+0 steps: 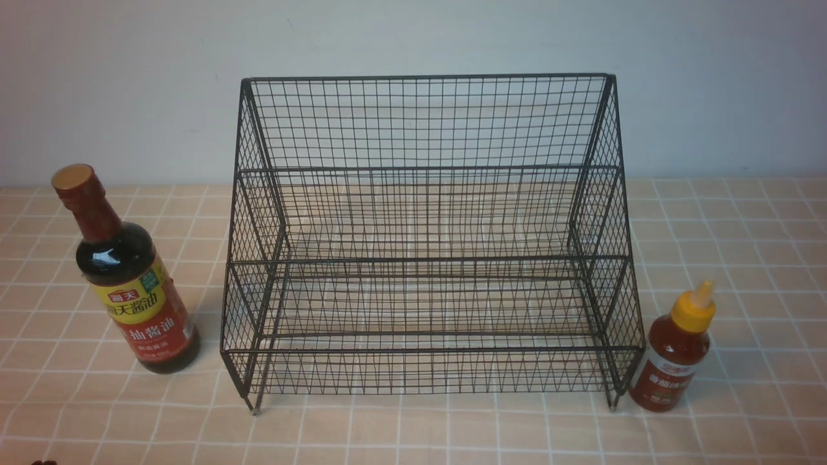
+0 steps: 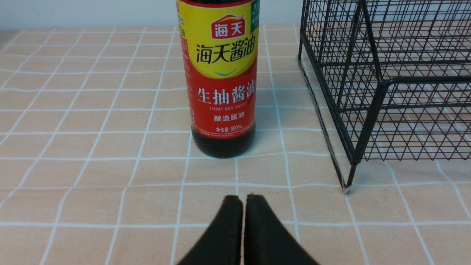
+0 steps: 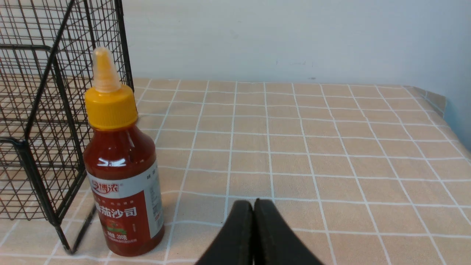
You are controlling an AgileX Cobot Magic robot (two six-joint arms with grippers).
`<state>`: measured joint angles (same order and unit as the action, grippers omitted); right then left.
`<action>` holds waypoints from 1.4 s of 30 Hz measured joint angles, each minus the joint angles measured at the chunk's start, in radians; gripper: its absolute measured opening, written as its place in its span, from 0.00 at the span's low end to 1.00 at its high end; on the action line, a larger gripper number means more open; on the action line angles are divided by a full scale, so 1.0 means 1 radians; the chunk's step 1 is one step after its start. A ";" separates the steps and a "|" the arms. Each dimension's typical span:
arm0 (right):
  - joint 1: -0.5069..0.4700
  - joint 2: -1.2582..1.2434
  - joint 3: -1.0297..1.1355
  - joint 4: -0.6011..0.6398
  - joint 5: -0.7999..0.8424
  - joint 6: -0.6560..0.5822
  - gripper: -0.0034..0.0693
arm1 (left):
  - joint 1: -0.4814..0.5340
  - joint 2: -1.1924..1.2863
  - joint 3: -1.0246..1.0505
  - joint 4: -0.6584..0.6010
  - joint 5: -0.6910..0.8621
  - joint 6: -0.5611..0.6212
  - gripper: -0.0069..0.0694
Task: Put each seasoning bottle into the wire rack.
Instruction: Use the left arm to grab the condiment bottle closest to it
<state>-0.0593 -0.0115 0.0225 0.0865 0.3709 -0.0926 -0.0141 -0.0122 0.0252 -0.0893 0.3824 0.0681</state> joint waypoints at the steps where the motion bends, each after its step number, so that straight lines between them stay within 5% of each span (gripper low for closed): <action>1: 0.000 0.000 0.000 0.000 0.000 0.000 0.03 | 0.000 0.000 0.000 0.000 0.000 0.000 0.08; 26: 0.000 0.000 0.000 0.000 0.000 0.000 0.03 | 0.000 0.000 0.000 0.004 -0.007 0.000 0.08; 42: 0.000 0.000 0.000 0.000 0.000 0.000 0.03 | 0.000 0.007 0.004 -0.157 -0.728 -0.049 0.08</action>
<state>-0.0593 -0.0115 0.0225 0.0865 0.3709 -0.0926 -0.0141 -0.0056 0.0296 -0.2464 -0.3455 0.0190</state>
